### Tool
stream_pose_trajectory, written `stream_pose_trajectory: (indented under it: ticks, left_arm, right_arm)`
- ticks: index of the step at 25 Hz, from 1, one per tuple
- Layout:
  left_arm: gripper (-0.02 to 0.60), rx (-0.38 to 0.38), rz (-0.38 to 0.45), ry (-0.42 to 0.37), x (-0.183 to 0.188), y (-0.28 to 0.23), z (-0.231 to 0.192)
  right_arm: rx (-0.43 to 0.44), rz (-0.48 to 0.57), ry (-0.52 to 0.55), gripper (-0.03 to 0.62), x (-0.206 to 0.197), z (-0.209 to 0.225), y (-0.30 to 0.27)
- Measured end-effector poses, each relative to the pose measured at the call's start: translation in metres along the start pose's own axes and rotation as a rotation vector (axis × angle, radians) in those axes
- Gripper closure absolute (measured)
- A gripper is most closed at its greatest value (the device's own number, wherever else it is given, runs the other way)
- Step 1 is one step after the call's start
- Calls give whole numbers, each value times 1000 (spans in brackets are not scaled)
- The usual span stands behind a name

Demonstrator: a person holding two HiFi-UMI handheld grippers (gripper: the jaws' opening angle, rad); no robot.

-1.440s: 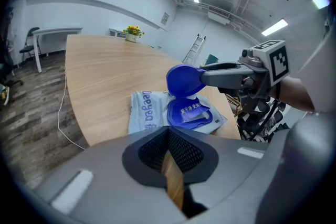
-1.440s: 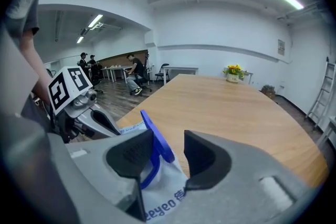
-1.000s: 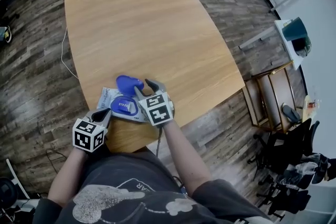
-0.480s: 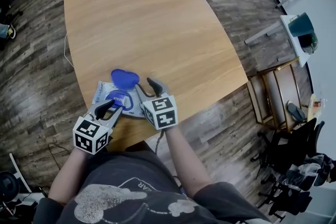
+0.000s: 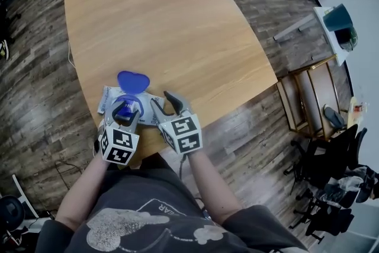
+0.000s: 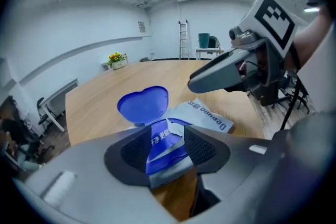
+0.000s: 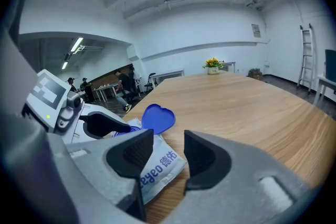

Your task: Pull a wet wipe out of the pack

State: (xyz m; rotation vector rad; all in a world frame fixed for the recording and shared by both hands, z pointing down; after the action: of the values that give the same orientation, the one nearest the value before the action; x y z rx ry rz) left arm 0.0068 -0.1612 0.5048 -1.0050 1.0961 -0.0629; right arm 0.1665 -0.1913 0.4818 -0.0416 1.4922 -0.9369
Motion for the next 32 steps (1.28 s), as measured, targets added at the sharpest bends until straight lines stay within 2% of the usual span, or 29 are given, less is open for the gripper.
stream_pose_trajectory:
  ticks: [3, 5, 11, 15, 21, 25, 32]
  left_arm:
    - [390, 19, -8, 2, -1, 0, -8]
    - [450, 16, 5, 6, -3, 4, -12]
    - [529, -4, 49, 51, -8, 19, -28]
    - [546, -29, 52, 70, -15, 22, -44]
    - [549, -125, 39, 78, -29, 17, -64]
    - [552, -188, 34, 71, -34, 14, -68]
    - [554, -272, 45, 37, -41, 9, -70]
  right_arm:
    - [3, -2, -3, 419, -1, -6, 1]
    - [5, -3, -6, 419, -2, -13, 1]
    - [4, -14, 17, 419, 2, -37, -3]
    - [17, -51, 60, 444, 5, -57, -10]
    - [61, -192, 130, 444, 2, -87, -36]
    - [43, -287, 145, 448, -3, -95, -53]
    - [-22, -389, 180, 450, -2, -99, -64]
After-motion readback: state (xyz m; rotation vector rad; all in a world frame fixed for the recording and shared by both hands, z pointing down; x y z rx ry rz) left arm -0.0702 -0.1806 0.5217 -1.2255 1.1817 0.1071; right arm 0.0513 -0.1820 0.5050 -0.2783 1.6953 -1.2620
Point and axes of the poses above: the fingertips, and each gripper's own axes: y backward along the fingers, z to its right, x out of its top, the point moved 9 cm from there along y, backward along the fingers, and after that the axes turned 3 degrees about -x, right-handed, at the moved point
